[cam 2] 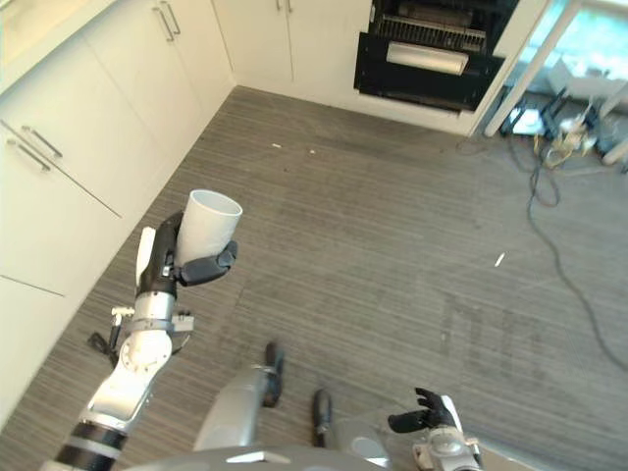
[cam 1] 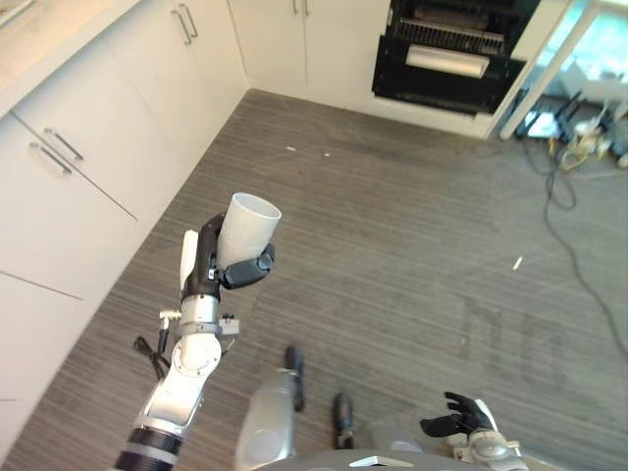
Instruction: Place the dishes in the dishwasher.
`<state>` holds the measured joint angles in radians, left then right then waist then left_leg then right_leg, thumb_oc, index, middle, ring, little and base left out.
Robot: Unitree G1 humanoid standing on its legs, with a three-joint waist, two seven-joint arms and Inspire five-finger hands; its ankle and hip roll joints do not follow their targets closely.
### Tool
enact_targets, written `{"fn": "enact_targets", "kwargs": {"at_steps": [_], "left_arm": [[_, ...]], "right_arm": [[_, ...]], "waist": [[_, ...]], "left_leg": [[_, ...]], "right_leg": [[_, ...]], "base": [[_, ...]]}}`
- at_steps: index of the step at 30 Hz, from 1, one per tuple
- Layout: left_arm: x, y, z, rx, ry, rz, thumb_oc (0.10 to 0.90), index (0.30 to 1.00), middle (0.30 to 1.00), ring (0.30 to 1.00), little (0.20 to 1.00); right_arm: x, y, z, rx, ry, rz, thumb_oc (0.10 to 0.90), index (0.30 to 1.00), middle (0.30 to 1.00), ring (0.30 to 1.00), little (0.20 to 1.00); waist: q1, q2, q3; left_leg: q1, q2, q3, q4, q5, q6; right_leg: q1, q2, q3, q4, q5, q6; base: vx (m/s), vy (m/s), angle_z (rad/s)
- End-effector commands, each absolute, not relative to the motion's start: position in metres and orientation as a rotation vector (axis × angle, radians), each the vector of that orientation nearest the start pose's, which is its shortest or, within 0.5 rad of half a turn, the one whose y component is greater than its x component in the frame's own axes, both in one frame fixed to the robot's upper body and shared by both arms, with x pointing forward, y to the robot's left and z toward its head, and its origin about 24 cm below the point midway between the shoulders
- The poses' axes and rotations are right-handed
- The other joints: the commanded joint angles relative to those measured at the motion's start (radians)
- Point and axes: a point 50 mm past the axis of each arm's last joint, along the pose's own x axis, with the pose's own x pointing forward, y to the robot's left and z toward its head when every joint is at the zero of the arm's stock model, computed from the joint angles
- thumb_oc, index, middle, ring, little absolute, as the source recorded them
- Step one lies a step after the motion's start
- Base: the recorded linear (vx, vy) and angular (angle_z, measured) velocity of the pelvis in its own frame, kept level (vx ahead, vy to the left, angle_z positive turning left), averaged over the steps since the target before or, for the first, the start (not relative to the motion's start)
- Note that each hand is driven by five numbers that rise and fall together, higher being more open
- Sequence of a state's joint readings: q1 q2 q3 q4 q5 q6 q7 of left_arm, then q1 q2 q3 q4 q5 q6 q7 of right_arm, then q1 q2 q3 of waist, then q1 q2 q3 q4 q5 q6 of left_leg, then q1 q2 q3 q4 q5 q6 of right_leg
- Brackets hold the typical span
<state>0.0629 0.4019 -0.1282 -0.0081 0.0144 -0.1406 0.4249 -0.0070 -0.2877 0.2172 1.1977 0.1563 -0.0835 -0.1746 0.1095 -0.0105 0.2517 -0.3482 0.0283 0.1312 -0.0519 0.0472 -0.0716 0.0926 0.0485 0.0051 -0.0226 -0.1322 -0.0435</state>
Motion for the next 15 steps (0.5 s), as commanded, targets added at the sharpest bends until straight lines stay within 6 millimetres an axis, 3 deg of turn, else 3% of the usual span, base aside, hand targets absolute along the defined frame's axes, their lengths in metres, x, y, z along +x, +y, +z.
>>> {"fn": "enact_targets", "kwargs": {"at_steps": [1,3,5,6,7,8,9,10,11,12,14,15], "left_arm": [[0.241,0.208,0.131,0.387,-0.527,0.267,0.4,0.3,0.3,0.3,0.3],[0.243,0.206,0.134,0.392,-0.542,0.26,0.4,0.3,0.3,0.3,0.3],[0.243,0.203,0.142,0.415,-0.578,0.242,0.4,0.3,0.3,0.3,0.3],[0.241,0.202,0.149,0.43,-0.606,0.219,0.4,0.3,0.3,0.3,0.3],[0.241,0.202,0.149,0.43,-0.607,0.22,0.4,0.3,0.3,0.3,0.3],[0.242,0.199,0.154,0.444,-0.624,0.193,0.4,0.3,0.3,0.3,0.3],[0.243,0.198,0.156,0.444,-0.63,0.188,0.4,0.3,0.3,0.3,0.3],[0.245,0.195,0.156,0.452,-0.626,0.169,0.4,0.3,0.3,0.3,0.3],[0.245,0.194,0.157,0.451,-0.626,0.169,0.4,0.3,0.3,0.3,0.3],[0.247,0.19,0.156,0.45,-0.626,0.149,0.4,0.3,0.3,0.3,0.3],[0.25,0.183,0.153,0.427,-0.618,0.121,0.4,0.3,0.3,0.3,0.3],[0.25,0.183,0.153,0.427,-0.619,0.122,0.4,0.3,0.3,0.3,0.3]], "right_arm": [[0.085,-0.237,-0.157,-0.365,1.108,-0.159,0.8,0.9,0.9,0.9,0.9],[0.085,-0.234,-0.158,-0.35,1.105,-0.157,0.8,0.9,0.9,0.9,0.9],[0.088,-0.228,-0.158,-0.314,1.099,-0.16,0.8,0.9,0.9,0.9,0.9],[0.084,-0.222,-0.161,-0.303,1.112,-0.137,0.8,0.9,0.9,0.9,0.9],[0.084,-0.222,-0.161,-0.304,1.111,-0.136,0.8,0.9,0.9,0.9,0.9],[0.083,-0.217,-0.162,-0.314,1.116,-0.1,0.8,0.9,0.9,0.9,0.9],[0.085,-0.215,-0.162,-0.321,1.11,-0.086,0.8,0.9,0.9,0.9,0.9],[0.085,-0.214,-0.162,-0.319,1.115,-0.082,0.8,0.9,0.9,0.9,0.9],[0.085,-0.214,-0.162,-0.32,1.114,-0.083,0.8,0.9,0.9,0.9,0.9],[0.086,-0.212,-0.162,-0.306,1.114,-0.089,0.8,0.9,0.9,0.9,0.9],[0.079,-0.213,-0.164,-0.297,1.139,-0.093,0.8,0.9,0.9,0.9,0.9],[0.079,-0.213,-0.164,-0.298,1.138,-0.093,0.8,0.9,0.9,0.9,0.9]], "waist": [[0.016,-0.082,-0.12],[0.013,-0.091,-0.125],[-0.002,-0.109,-0.135],[-0.012,-0.097,-0.13],[-0.009,-0.093,-0.131],[-0.031,-0.053,-0.115],[-0.038,-0.042,-0.097],[-0.044,-0.022,-0.096],[-0.048,-0.022,-0.095],[-0.063,-0.006,-0.077],[-0.102,-0.01,-0.071],[-0.108,-0.007,-0.072]], "left_leg": [[0.021,-0.006,-0.056,0.047,0.153,0.011],[0.047,-0.016,-0.052,0.012,0.168,0.017],[0.11,-0.053,-0.054,-0.008,0.137,0.045],[0.185,-0.053,-0.074,-0.013,0.094,0.065],[0.183,-0.047,-0.072,-0.014,0.098,0.064],[0.266,-0.033,-0.115,-0.018,0.052,0.094],[0.3,-0.033,-0.134,-0.02,0.036,0.109],[0.317,-0.031,-0.163,-0.025,0.031,0.117],[0.315,-0.033,-0.167,-0.023,0.029,0.117],[0.37,-0.036,-0.22,-0.035,0.01,0.123],[0.421,-0.061,-0.282,-0.035,-0.022,0.121],[0.417,-0.059,-0.288,-0.035,-0.019,0.119]], "right_leg": [[0.239,-0.073,0.078,0.028,0.039,0.132],[0.204,-0.074,0.073,0.087,0.057,0.151],[0.108,-0.067,0.088,0.282,0.248,0.224],[0.037,-0.059,0.081,0.458,0.344,0.273],[0.034,-0.054,0.084,0.456,0.35,0.273],[-0.062,-0.028,0.055,0.669,0.398,0.274],[-0.113,-0.032,0.034,0.769,0.4,0.268],[-0.145,0.013,0.049,0.81,0.408,0.265],[-0.147,0.011,0.045,0.816,0.405,0.265],[-0.266,0.044,0.045,0.82,0.342,0.246],[-0.354,0.039,0.044,0.717,0.25,0.209],[-0.353,0.039,0.038,0.711,0.255,0.209]], "base": [[0.49,0.158,-0.59],[0.35,0.141,-0.51],[0.44,0.22,-0.24],[0.45,0.211,-0.2],[0.63,0.377,-0.11],[0.48,0.341,0.0],[0.68,0.402,0.31],[0.34,0.181,0.51],[0.51,0.182,0.54],[0.52,0.131,0.81],[0.55,0.079,0.89],[0.44,-0.016,0.91]]}}
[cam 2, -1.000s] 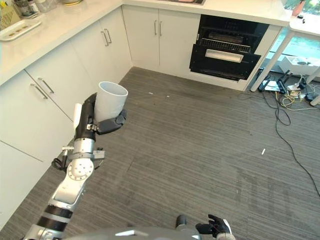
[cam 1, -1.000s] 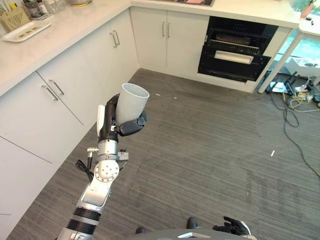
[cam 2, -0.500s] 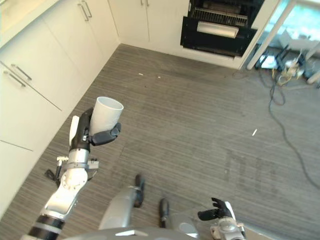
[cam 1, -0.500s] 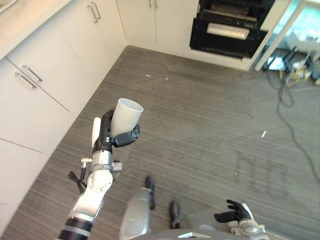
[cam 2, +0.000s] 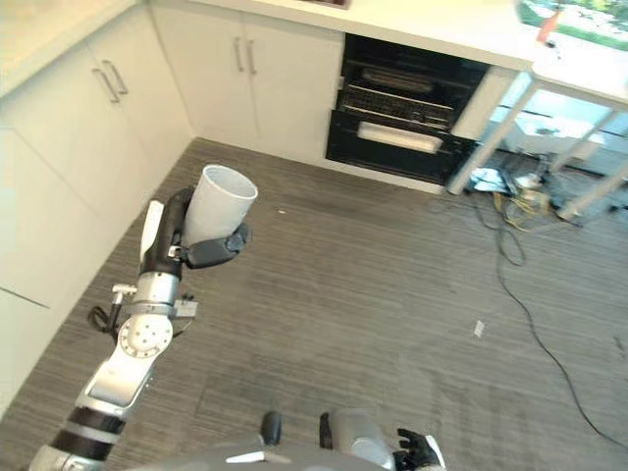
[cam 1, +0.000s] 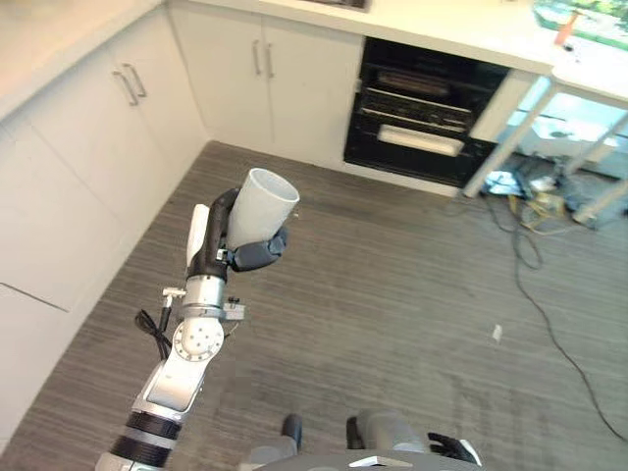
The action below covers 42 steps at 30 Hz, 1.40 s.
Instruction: Place the dishes in the dishwasher.
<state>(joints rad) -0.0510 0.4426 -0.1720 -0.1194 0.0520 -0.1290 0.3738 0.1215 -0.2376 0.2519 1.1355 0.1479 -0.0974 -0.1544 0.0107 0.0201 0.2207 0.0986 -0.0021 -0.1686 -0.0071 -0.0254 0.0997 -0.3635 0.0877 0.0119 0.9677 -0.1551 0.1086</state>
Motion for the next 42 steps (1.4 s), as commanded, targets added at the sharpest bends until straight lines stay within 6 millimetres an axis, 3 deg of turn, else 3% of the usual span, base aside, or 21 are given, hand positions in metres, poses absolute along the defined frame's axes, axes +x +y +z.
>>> {"fn": "enact_targets", "kwargs": {"at_steps": [1,3,7,8,10,11,12,13,14,16,18,21,24,28,30,31,32,33,37,38,42], "left_arm": [[0.251,0.18,0.152,0.412,-0.615,0.099,0.4,0.3,0.3,0.3,0.3],[0.253,0.18,0.144,0.434,-0.575,0.099,0.4,0.3,0.3,0.3,0.3],[0.251,0.17,0.142,0.375,-0.581,0.034,0.4,0.3,0.3,0.3,0.3],[0.251,0.169,0.142,0.346,-0.571,0.019,0.4,0.3,0.3,0.3,0.3],[0.252,0.169,0.141,0.334,-0.562,0.011,0.4,0.3,0.3,0.3,0.3],[0.255,0.164,0.144,0.319,-0.576,-0.023,0.4,0.3,0.3,0.3,0.3],[0.255,0.164,0.144,0.319,-0.577,-0.024,0.4,0.3,0.3,0.3,0.3],[0.256,0.162,0.145,0.307,-0.575,-0.044,0.4,0.3,0.3,0.3,0.3],[0.256,0.162,0.145,0.306,-0.575,-0.044,0.4,0.3,0.3,0.3,0.3],[0.258,0.162,0.141,0.294,-0.549,-0.044,0.4,0.3,0.3,0.3,0.3],[0.256,0.162,0.133,0.299,-0.516,-0.04,0.4,0.3,0.3,0.3,0.3],[0.253,0.168,0.131,0.323,-0.502,-0.012,0.4,0.3,0.3,0.3,0.3],[0.251,0.166,0.132,0.309,-0.504,-0.044,0.4,0.3,0.3,0.3,0.3],[0.255,0.162,0.135,0.349,-0.519,-0.084,0.4,0.3,0.3,0.3,0.3],[0.258,0.165,0.138,0.381,-0.527,-0.074,0.4,0.3,0.3,0.3,0.3],[0.259,0.171,0.142,0.392,-0.541,-0.038,0.4,0.3,0.3,0.3,0.3],[0.259,0.171,0.142,0.392,-0.542,-0.038,0.4,0.3,0.3,0.3,0.3],[0.258,0.177,0.144,0.41,-0.546,-0.011,0.4,0.3,0.3,0.3,0.3],[0.25,0.188,0.14,0.423,-0.529,0.035,0.4,0.3,0.3,0.3,0.3],[0.248,0.192,0.14,0.43,-0.529,0.058,0.4,0.3,0.3,0.3,0.3],[0.245,0.195,0.137,0.429,-0.521,0.081,0.4,0.3,0.3,0.3,0.3]], "right_arm": [[0.074,-0.215,-0.165,-0.294,1.156,-0.098,0.8,0.9,0.9,0.9,0.9],[0.056,-0.222,-0.168,-0.319,1.232,-0.13,0.8,0.9,0.9,0.9,0.9],[0.05,-0.221,-0.169,-0.281,1.24,-0.141,0.8,0.9,0.9,0.9,0.9],[0.054,-0.232,-0.166,-0.28,1.228,-0.183,0.8,0.9,0.9,0.9,0.9],[0.053,-0.236,-0.165,-0.278,1.227,-0.199,0.8,0.9,0.9,0.9,0.9],[0.066,-0.24,-0.162,-0.248,1.183,-0.233,0.8,0.9,0.9,0.9,0.9],[0.066,-0.24,-0.162,-0.247,1.183,-0.233,0.8,0.9,0.9,0.9,0.9],[0.074,-0.241,-0.16,-0.206,1.16,-0.281,0.8,0.9,0.9,0.9,0.9],[0.074,-0.241,-0.16,-0.206,1.16,-0.281,0.8,0.9,0.9,0.9,0.9],[0.079,-0.244,-0.158,-0.225,1.136,-0.269,0.8,0.9,0.9,0.9,0.9],[0.08,-0.248,-0.156,-0.251,1.128,-0.269,0.8,0.9,0.9,0.9,0.9],[0.086,-0.253,-0.153,-0.243,1.106,-0.322,0.8,0.9,0.9,0.9,0.9],[0.082,-0.257,-0.152,-0.173,1.084,-0.396,0.8,0.9,0.9,0.9,0.9],[0.096,-0.264,-0.145,-0.109,1.017,-0.469,0.8,0.9,0.9,0.9,0.9],[0.113,-0.264,-0.136,-0.119,0.926,-0.46,0.8,0.9,0.9,0.9,0.9],[0.128,-0.268,-0.126,-0.209,0.86,-0.418,0.8,0.9,0.9,0.9,0.9],[0.128,-0.268,-0.126,-0.21,0.86,-0.418,0.8,0.9,0.9,0.9,0.9],[0.146,-0.278,-0.111,-0.38,0.79,-0.357,0.8,0.9,0.9,0.9,0.9],[0.167,-0.306,-0.072,-0.557,0.622,-0.346,0.8,0.9,0.9,0.9,0.9],[0.177,-0.306,-0.06,-0.571,0.552,-0.342,0.8,0.9,0.9,0.9,0.9],[0.201,-0.308,-0.017,-0.617,0.343,-0.349,0.8,0.9,0.9,0.9,0.9]], "waist": [[-0.025,-0.049,-0.04],[-0.065,-0.075,-0.04],[-0.056,-0.086,-0.058],[-0.072,-0.09,-0.06],[-0.074,-0.105,-0.058],[-0.068,-0.134,-0.04],[-0.065,-0.132,-0.037],[-0.058,-0.136,-0.041],[-0.056,-0.136,-0.039],[-0.043,-0.119,-0.066],[-0.009,-0.107,-0.072],[0.012,-0.104,-0.083],[-0.026,-0.092,-0.097],[-0.047,-0.11,-0.123],[-0.067,-0.107,-0.118],[-0.048,-0.092,-0.109],[-0.049,-0.091,-0.109],[-0.027,-0.08,-0.106],[-0.036,-0.097,-0.107],[-0.024,-0.109,-0.116],[-0.024,-0.106,-0.131]], "left_leg": [[-0.002,-0.047,-0.019,-0.08,0.031,-0.054],[0.065,-0.07,-0.081,-0.08,-0.038,-0.075],[0.054,-0.068,-0.073,-0.005,-0.04,-0.105],[-0.037,-0.073,0.038,0.253,0.028,-0.176],[-0.101,-0.061,0.112,0.383,0.044,-0.195],[-0.201,-0.01,0.231,0.541,0.077,-0.21],[-0.205,-0.006,0.232,0.551,0.072,-0.21],[-0.255,0.06,0.29,0.488,0.071,-0.197],[-0.253,0.06,0.291,0.488,0.071,-0.196],[-0.252,0.099,0.259,0.2,0.051,-0.185],[-0.276,0.108,0.14,-0.009,0.128,-0.202],[-0.305,0.112,-0.05,-0.056,0.158,-0.245],[-0.271,0.146,0.055,-0.071,0.188,-0.249],[-0.236,0.109,0.122,-0.08,0.159,-0.218],[-0.198,0.114,0.197,-0.08,0.135,-0.205],[-0.163,0.117,0.257,-0.08,0.113,-0.193],[-0.166,0.118,0.255,-0.08,0.116,-0.193],[-0.13,0.113,0.326,-0.08,0.102,-0.182],[-0.069,0.103,0.456,-0.08,0.077,-0.165],[-0.06,0.1,0.502,-0.076,0.074,-0.174],[-0.054,0.103,0.543,-0.073,0.086,-0.176]], "right_leg": [[0.079,-0.011,0.051,-0.428,0.236,0.038],[0.088,-0.028,0.072,-0.809,0.237,0.043],[0.202,-0.034,0.08,-0.809,0.215,0.007],[0.283,-0.06,0.058,-0.858,0.205,-0.018],[0.326,-0.08,0.055,-0.885,0.197,-0.028],[0.392,-0.108,0.046,-0.912,0.19,-0.051],[0.393,-0.105,0.047,-0.912,0.189,-0.052],[0.443,-0.124,0.039,-0.953,0.174,-0.053],[0.444,-0.124,0.04,-0.954,0.175,-0.053],[0.495,-0.125,0.066,-1.016,0.151,-0.027],[0.547,-0.12,0.124,-1.047,0.13,-0.017],[0.584,-0.125,0.248,-1.026,0.098,-0.005],[0.574,-0.156,0.269,-1.003,0.083,0.019],[0.492,-0.219,0.311,-0.918,0.192,0.084],[0.399,-0.216,0.267,-0.829,0.25,0.085],[0.347,-0.243,0.039,-0.782,0.233,0.065],[0.345,-0.242,0.038,-0.783,0.236,0.065],[0.34,-0.263,-0.219,-0.74,0.201,0.055],[0.342,-0.15,-0.256,-0.754,0.127,0.048],[0.382,-0.18,-0.343,-0.855,0.138,0.051],[0.424,-0.155,-0.247,-0.983,0.172,0.059]], "base": [[0.47,-0.037,1.17],[0.74,-0.105,1.43],[0.3,-0.096,1.18],[0.3,-0.059,0.54],[0.33,-0.08,0.86],[0.22,-0.069,0.93],[0.39,-0.059,0.64],[0.2,0.024,0.03],[0.44,0.114,-0.13],[0.46,0.221,-0.43],[0.43,0.206,-0.96],[0.36,0.199,-1.17],[0.22,0.347,-1.62],[0.15,0.279,-0.99],[0.03,0.414,-1.35],[0.01,0.268,-0.96],[-0.02,0.558,-2.1],[-0.02,0.387,-2.22],[-0.07,0.252,-1.54],[-0.09,0.103,-1.2],[-0.03,-0.014,-1.39]]}}
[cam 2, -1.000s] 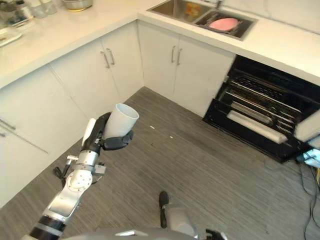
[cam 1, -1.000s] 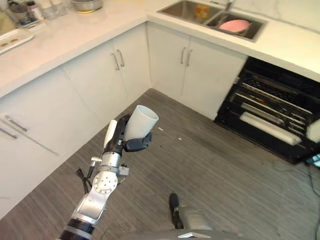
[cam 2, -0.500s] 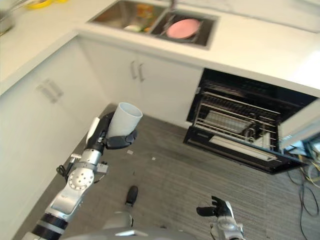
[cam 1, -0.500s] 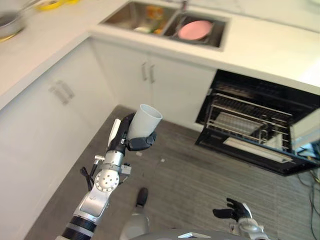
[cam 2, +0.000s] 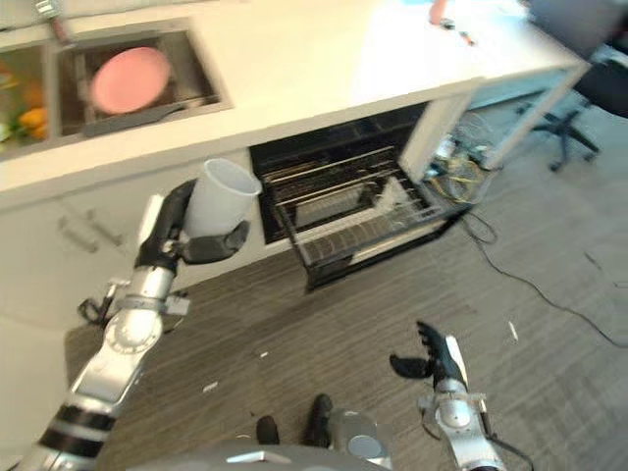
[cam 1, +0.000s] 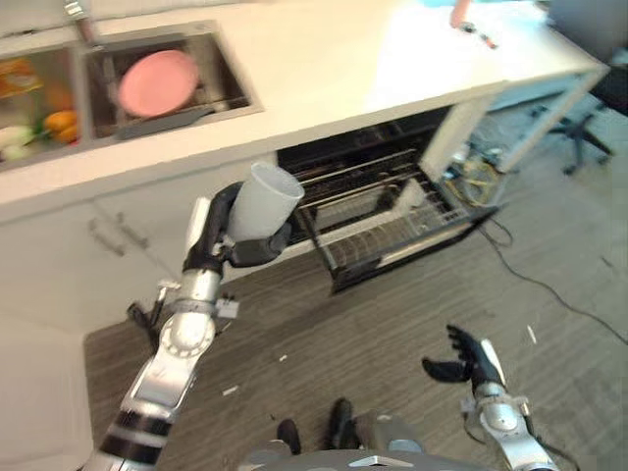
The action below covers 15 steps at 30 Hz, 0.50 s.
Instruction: Place the dishes in the dishwasher.
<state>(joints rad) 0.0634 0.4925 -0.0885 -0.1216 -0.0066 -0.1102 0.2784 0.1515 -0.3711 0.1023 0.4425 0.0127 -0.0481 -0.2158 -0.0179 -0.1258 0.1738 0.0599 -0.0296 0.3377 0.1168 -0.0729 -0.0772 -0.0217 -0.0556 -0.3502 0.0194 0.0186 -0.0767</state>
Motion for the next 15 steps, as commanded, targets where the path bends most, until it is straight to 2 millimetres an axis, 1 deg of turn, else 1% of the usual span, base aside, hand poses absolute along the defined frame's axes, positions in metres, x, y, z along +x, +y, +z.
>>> {"fn": "enact_targets", "kwargs": {"at_steps": [1,2,3,5,7,8,9,10,11,12,13,14,15], "left_arm": [[0.246,0.193,0.138,0.42,-0.528,0.085,0.4,0.3,0.3,0.3,0.3],[0.246,0.193,0.139,0.421,-0.535,0.089,0.4,0.3,0.3,0.3,0.3],[0.246,0.194,0.138,0.42,-0.536,0.095,0.4,0.3,0.3,0.3,0.3],[0.244,0.195,0.137,0.439,-0.527,0.094,0.4,0.3,0.3,0.3,0.3],[0.245,0.195,0.137,0.435,-0.527,0.094,0.4,0.3,0.3,0.3,0.3],[0.246,0.193,0.137,0.421,-0.528,0.088,0.4,0.3,0.3,0.3,0.3],[0.247,0.19,0.137,0.411,-0.534,0.078,0.4,0.3,0.3,0.3,0.3],[0.253,0.181,0.143,0.383,-0.563,0.042,0.4,0.3,0.3,0.3,0.3],[0.253,0.181,0.143,0.383,-0.563,0.042,0.4,0.3,0.3,0.3,0.3],[0.256,0.176,0.147,0.366,-0.587,0.036,0.4,0.3,0.3,0.3,0.3],[0.26,0.173,0.151,0.356,-0.606,0.043,0.4,0.3,0.3,0.3,0.3],[0.263,0.171,0.156,0.356,-0.626,0.054,0.4,0.3,0.3,0.3,0.3],[0.263,0.171,0.156,0.357,-0.628,0.056,0.4,0.3,0.3,0.3,0.3]], "right_arm": [[0.21,-0.309,0.006,-0.588,0.224,-0.383,0.8,0.9,0.9,0.9,0.9],[0.218,-0.305,0.025,-0.557,0.122,-0.386,0.8,0.9,0.9,0.9,0.9],[0.226,-0.297,0.043,-0.512,0.017,-0.358,0.8,0.9,0.9,0.9,0.9],[0.235,-0.282,0.071,-0.453,-0.134,-0.314,0.8,0.9,0.9,0.9,0.9],[0.24,-0.264,0.096,-0.399,-0.273,-0.237,0.8,0.9,0.9,0.9,0.9],[0.242,-0.251,0.107,-0.36,-0.334,-0.182,0.8,0.9,0.9,0.9,0.9],[0.244,-0.241,0.112,-0.31,-0.363,-0.134,0.8,0.9,0.9,0.9,0.9],[0.246,-0.219,0.13,-0.2,-0.456,-0.022,0.8,0.9,0.9,0.9,0.9],[0.246,-0.219,0.13,-0.2,-0.456,-0.022,0.8,0.9,0.9,0.9,0.9],[0.248,-0.21,0.133,-0.156,-0.469,0.02,0.8,0.9,0.9,0.9,0.9],[0.252,-0.202,0.136,-0.122,-0.484,0.048,0.8,0.9,0.9,0.9,0.9],[0.254,-0.194,0.139,-0.083,-0.504,0.071,0.8,0.9,0.9,0.9,0.9],[0.254,-0.194,0.14,-0.082,-0.506,0.071,0.8,0.9,0.9,0.9,0.9]], "waist": [[-0.007,0.043,-0.085],[-0.008,0.048,-0.084],[-0.009,0.052,-0.085],[-0.015,0.064,-0.088],[-0.017,0.072,-0.09],[-0.021,0.074,-0.084],[-0.021,0.073,-0.077],[-0.023,0.064,-0.046],[-0.023,0.064,-0.046],[-0.009,0.073,-0.029],[0.003,0.079,-0.024],[0.009,0.084,-0.031],[0.007,0.081,-0.03]], "left_leg": [[-0.013,0.129,0.032,-0.191,0.135,0.003],[-0.006,0.131,0.038,-0.19,0.134,0.004],[-0.001,0.132,0.051,-0.19,0.132,0.004],[0.011,0.137,0.065,-0.191,0.134,0.002],[0.017,0.146,0.071,-0.187,0.142,-0.007],[0.02,0.148,0.069,-0.168,0.139,-0.014],[-0.001,0.157,0.068,-0.121,0.14,-0.023],[-0.079,0.205,0.069,0.081,0.172,-0.072],[-0.079,0.205,0.069,0.081,0.172,-0.072],[-0.115,0.213,-0.027,0.148,0.203,-0.097],[-0.131,0.182,-0.106,0.112,0.21,-0.093],[-0.138,0.167,-0.13,0.049,0.178,-0.077],[-0.132,0.161,-0.129,0.037,0.181,-0.074]], "right_leg": [[0.098,-0.008,0.159,-0.069,0.0,0.239],[0.109,-0.011,0.154,-0.093,0.006,0.24],[0.115,-0.014,0.161,-0.102,0.006,0.239],[0.122,-0.012,0.18,-0.105,0.003,0.233],[0.125,-0.012,0.18,-0.107,0.0,0.228],[0.135,-0.012,0.18,-0.107,-0.007,0.225],[0.133,-0.011,0.184,-0.107,-0.003,0.218],[0.14,-0.025,0.188,-0.107,-0.017,0.199],[0.14,-0.025,0.188,-0.107,-0.017,0.199],[0.148,-0.014,0.2,-0.107,-0.028,0.189],[0.146,-0.014,0.209,-0.107,-0.029,0.186],[0.144,-0.015,0.215,-0.107,-0.027,0.188],[0.146,-0.02,0.214,-0.107,-0.03,0.19]], "base": [[0.0,-0.026,-0.62],[-0.01,-0.027,-0.42],[-0.03,-0.037,-0.39],[0.0,-0.06,-0.18],[0.03,-0.093,-0.22],[0.0,-0.122,-0.1],[-0.05,-0.23,0.05],[-0.07,-0.188,0.07],[-0.04,-0.151,0.12],[-0.01,-0.003,0.2],[0.0,0.002,0.26],[0.0,0.0,0.0],[0.08,0.007,-0.4]]}}
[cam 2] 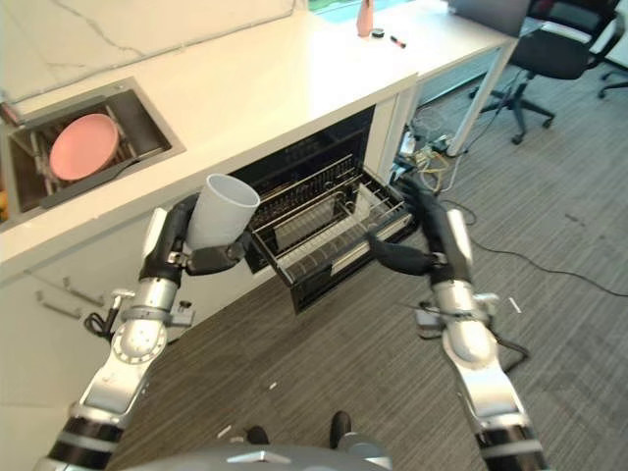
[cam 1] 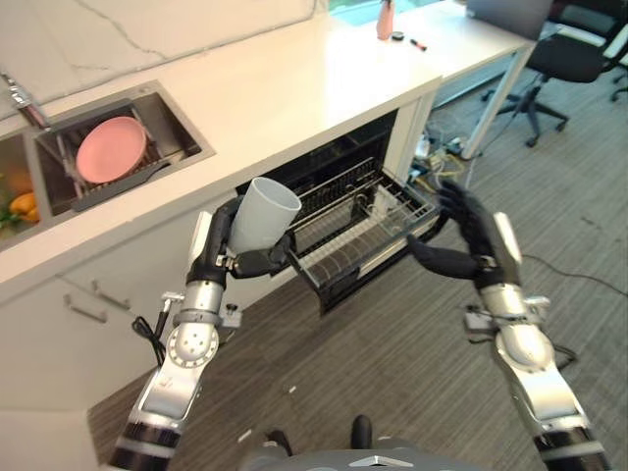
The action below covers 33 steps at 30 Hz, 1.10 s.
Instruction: Place the dishes in the dishwasher.
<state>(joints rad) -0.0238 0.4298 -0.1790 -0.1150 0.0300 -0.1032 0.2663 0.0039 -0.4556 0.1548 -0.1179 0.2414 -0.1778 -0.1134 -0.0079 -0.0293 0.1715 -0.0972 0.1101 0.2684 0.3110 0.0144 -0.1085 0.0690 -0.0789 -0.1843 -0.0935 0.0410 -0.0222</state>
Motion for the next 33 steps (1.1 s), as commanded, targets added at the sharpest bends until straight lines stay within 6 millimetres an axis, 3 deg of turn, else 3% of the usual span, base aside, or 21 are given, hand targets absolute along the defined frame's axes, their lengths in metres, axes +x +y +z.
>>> {"fn": "enact_targets", "kwargs": {"at_steps": [1,4,6,8,13,20,33], "left_arm": [[0.266,0.167,0.157,0.355,-0.636,0.062,0.4,0.3,0.3,0.3,0.3],[0.276,0.16,0.173,0.478,-0.732,0.084,0.4,0.3,0.3,0.3,0.3],[0.279,0.156,0.182,0.495,-0.778,0.091,0.4,0.3,0.3,0.3,0.3],[0.279,0.156,0.182,0.496,-0.778,0.091,0.4,0.3,0.3,0.3,0.3],[0.28,0.143,0.188,0.477,-0.817,0.058,0.4,0.3,0.3,0.3,0.3],[0.274,0.128,0.183,0.462,-0.82,-0.014,0.4,0.3,0.3,0.3,0.3],[0.268,0.108,0.176,0.462,-0.822,-0.098,0.4,0.3,0.3,0.3,0.3]], "right_arm": [[0.255,-0.188,0.144,-0.042,-0.522,0.095,0.8,0.9,0.9,0.9,0.9],[0.255,-0.174,0.147,0.127,-0.548,0.143,0.8,0.9,0.9,0.9,0.9],[0.254,-0.167,0.153,0.217,-0.578,0.15,0.8,0.9,0.9,0.9,0.9],[0.254,-0.167,0.153,0.219,-0.578,0.15,0.8,0.9,0.9,0.9,0.9],[0.257,-0.136,0.164,0.412,-0.59,0.305,0.8,0.9,0.9,0.9,0.9],[0.255,-0.117,0.168,0.538,-0.58,0.38,0.8,0.9,0.9,0.9,0.9],[0.252,-0.098,0.156,0.595,-0.499,0.394,0.8,0.9,0.9,0.9,0.9]], "waist": [[0.008,-0.013,-0.032],[-0.02,0.02,-0.08],[-0.039,0.031,-0.108],[-0.041,0.031,-0.107],[-0.04,0.027,-0.121],[-0.031,0.024,-0.131],[-0.028,0.026,-0.137]], "left_leg": [[0.019,0.015,-0.083,-0.214,0.087,-0.031],[0.132,0.01,-0.062,-0.388,0.091,-0.011],[0.167,-0.003,-0.071,-0.398,0.065,-0.003],[0.168,-0.003,-0.072,-0.398,0.065,-0.003],[0.195,-0.009,-0.059,-0.398,0.042,0.012],[0.207,-0.013,-0.053,-0.398,0.025,0.021],[0.22,-0.018,-0.047,-0.398,0.009,0.026]], "right_leg": [[0.062,0.001,0.05,0.006,-0.051,0.139],[0.061,0.011,0.043,0.007,-0.036,0.148],[0.061,0.017,0.04,0.006,-0.039,0.147],[0.062,0.017,0.04,0.006,-0.039,0.147],[0.065,0.014,0.065,0.006,-0.04,0.148],[0.07,0.007,0.072,0.006,-0.039,0.154],[0.075,-0.007,0.073,0.006,-0.039,0.16]], "base": [[0.08,0.033,-0.32],[0.08,0.075,-0.07],[0.05,0.064,-0.21],[0.02,0.036,-0.01],[0.01,0.033,0.04],[0.01,0.011,-0.08],[0.0,0.004,-0.02]]}}
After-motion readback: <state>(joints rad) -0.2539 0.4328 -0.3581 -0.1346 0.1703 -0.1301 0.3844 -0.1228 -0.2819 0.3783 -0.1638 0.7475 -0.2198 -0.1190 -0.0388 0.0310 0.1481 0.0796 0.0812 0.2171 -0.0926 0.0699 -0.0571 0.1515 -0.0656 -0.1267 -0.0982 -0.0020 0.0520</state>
